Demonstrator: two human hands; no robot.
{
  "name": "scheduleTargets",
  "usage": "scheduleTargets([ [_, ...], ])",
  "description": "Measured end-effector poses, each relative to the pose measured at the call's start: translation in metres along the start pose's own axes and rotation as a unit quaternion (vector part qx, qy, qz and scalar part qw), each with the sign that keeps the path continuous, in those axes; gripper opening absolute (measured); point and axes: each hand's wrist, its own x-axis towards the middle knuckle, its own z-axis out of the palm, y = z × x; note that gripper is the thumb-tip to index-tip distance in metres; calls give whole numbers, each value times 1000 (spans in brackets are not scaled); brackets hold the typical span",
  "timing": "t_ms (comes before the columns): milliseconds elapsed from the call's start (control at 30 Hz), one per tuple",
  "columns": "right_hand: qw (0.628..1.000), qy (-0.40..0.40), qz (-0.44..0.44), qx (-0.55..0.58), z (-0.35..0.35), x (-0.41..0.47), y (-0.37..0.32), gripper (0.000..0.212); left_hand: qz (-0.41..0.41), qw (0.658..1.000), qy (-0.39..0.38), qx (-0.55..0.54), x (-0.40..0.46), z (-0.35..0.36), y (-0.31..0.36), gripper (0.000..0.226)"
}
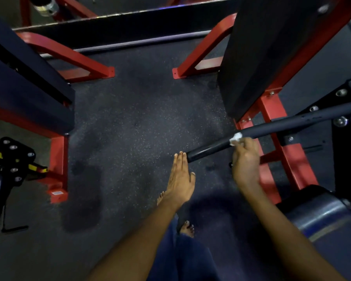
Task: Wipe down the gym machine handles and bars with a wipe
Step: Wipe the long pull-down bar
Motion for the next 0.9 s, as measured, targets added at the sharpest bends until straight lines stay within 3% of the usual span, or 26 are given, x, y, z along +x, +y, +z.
scheduleTargets([
  [33, 999, -21, -34, 23, 11, -3, -13, 14, -9, 1000, 7, 0, 0, 1, 3, 65],
  [100, 975, -157, -154, 38, 26, -10, -38, 17, -24, 999, 21, 13, 1, 4, 8, 65],
  [167, 967, -186, -159, 72, 13, -1, -44, 21, -31, 998, 35, 36, 1, 4, 14, 64],
  [267, 993, -82, -79, 22, -26, 30, 1, 10, -6, 997, 47, 62, 3, 4, 28, 63],
  [300, 998, -42, -41, -8, -42, 40, 19, 16, 6, 997, 46, 62, 4, 5, 35, 63],
  [400, 996, 4, 92, 11, -61, 50, 45, 15, 18, 998, 35, 56, 9, 12, 59, 64],
  [500, 999, -28, 46, 6, -44, 47, 22, 12, 17, 998, 39, 50, 17, 20, 81, 72],
  [567, 987, -130, -86, 41, -40, 43, 10, 15, 20, 998, 41, 44, 24, 23, 94, 67],
  [633, 989, -130, -59, 46, -51, 53, 27, 11, 45, 998, 40, 37, 30, 25, 105, 67],
  [800, 992, 22, 127, -8, -88, 86, 112, 24, 91, 995, 37, 35, 43, 28, 124, 63],
  [900, 992, 14, 125, 17, -74, 79, 94, 14, 77, 996, 41, 21, 42, 32, 132, 64],
])
